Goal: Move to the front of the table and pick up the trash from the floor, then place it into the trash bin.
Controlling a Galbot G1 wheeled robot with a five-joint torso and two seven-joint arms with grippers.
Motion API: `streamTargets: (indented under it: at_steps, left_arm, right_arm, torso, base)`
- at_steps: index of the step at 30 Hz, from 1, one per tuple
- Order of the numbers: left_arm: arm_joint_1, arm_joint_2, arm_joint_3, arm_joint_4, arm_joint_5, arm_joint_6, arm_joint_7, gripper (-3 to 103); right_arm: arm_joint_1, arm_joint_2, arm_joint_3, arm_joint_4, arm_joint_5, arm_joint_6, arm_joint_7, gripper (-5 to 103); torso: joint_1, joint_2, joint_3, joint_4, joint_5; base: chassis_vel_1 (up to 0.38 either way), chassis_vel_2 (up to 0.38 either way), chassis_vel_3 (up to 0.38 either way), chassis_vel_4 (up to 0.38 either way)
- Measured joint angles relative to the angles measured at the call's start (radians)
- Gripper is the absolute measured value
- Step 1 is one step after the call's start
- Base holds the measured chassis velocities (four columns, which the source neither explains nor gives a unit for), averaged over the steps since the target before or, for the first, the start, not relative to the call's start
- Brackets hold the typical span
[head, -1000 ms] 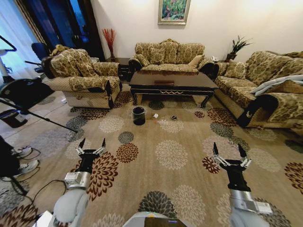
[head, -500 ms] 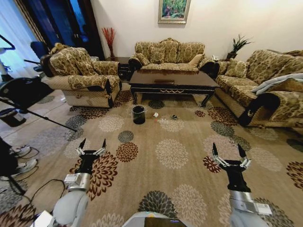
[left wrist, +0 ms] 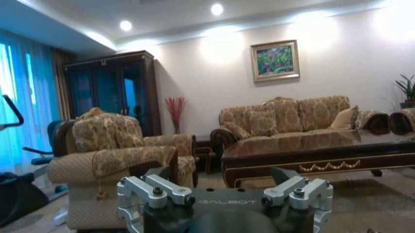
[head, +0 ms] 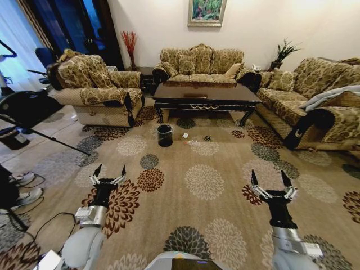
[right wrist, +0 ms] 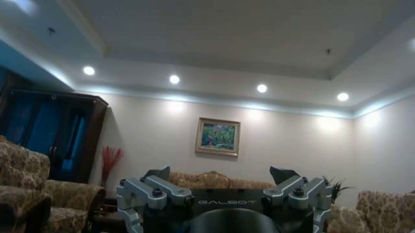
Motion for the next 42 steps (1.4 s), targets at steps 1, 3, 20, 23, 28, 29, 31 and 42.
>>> streamTargets:
  at_steps: [1, 3, 20, 23, 28, 29, 31, 42]
  left_arm:
    - [-0.001, 0.000, 0.000, 0.002, 0.000, 0.000, 0.000, 100]
    - [-0.002, -0.001, 0.001, 0.003, 0.001, 0.000, 0.001, 100]
    - [-0.019, -0.003, 0.001, 0.023, 0.003, -0.004, 0.004, 100]
    - [-0.024, -0.004, 0.003, 0.030, 0.003, -0.005, 0.005, 100]
    - [-0.029, -0.004, 0.004, 0.037, 0.003, -0.004, 0.006, 100]
    - [-0.030, -0.003, 0.004, 0.038, 0.003, -0.004, 0.006, 100]
    - [-0.030, -0.003, 0.004, 0.039, 0.003, -0.004, 0.006, 100]
    - [-0.029, 0.003, 0.000, 0.037, -0.001, -0.004, 0.007, 100]
  right_arm:
    - [0.001, 0.000, 0.000, -0.001, 0.001, 0.001, -0.002, 100]
    - [0.001, 0.000, 0.000, -0.002, 0.001, 0.002, -0.002, 100]
    - [0.021, -0.002, -0.001, -0.036, -0.023, -0.014, 0.019, 100]
    - [0.027, -0.003, -0.003, -0.045, -0.025, -0.018, 0.022, 100]
    - [0.034, -0.004, -0.008, -0.053, -0.024, -0.020, 0.028, 100]
    - [0.037, -0.004, -0.009, -0.055, -0.024, -0.020, 0.028, 100]
    - [0.038, -0.004, -0.010, -0.057, -0.024, -0.020, 0.028, 100]
    - [0.046, -0.003, -0.015, -0.063, -0.027, -0.022, 0.027, 100]
  torso:
    - [-0.002, -0.005, -0.003, 0.0000, 0.0000]
    - [-0.004, -0.010, -0.006, 0.0000, 0.0000]
    - [-0.039, -0.089, -0.050, 0.0000, 0.0000]
    - [-0.046, -0.106, -0.060, 0.0000, 0.0000]
    - [-0.055, -0.127, -0.072, 0.0000, 0.0000]
    - [-0.058, -0.134, -0.076, 0.0000, 0.0000]
    - [-0.060, -0.138, -0.078, 0.0000, 0.0000]
    - [-0.081, -0.187, -0.106, 0.0000, 0.0000]
  base:
    - [0.000, 0.000, 0.000, 0.000]
    - [0.000, 0.000, 0.000, 0.000]
    - [0.000, 0.000, 0.000, 0.000]
    - [0.000, 0.000, 0.000, 0.000]
    - [0.000, 0.000, 0.000, 0.000]
    - [0.000, 0.000, 0.000, 0.000]
    - [0.000, 0.000, 0.000, 0.000]
    - [0.000, 0.000, 0.000, 0.000]
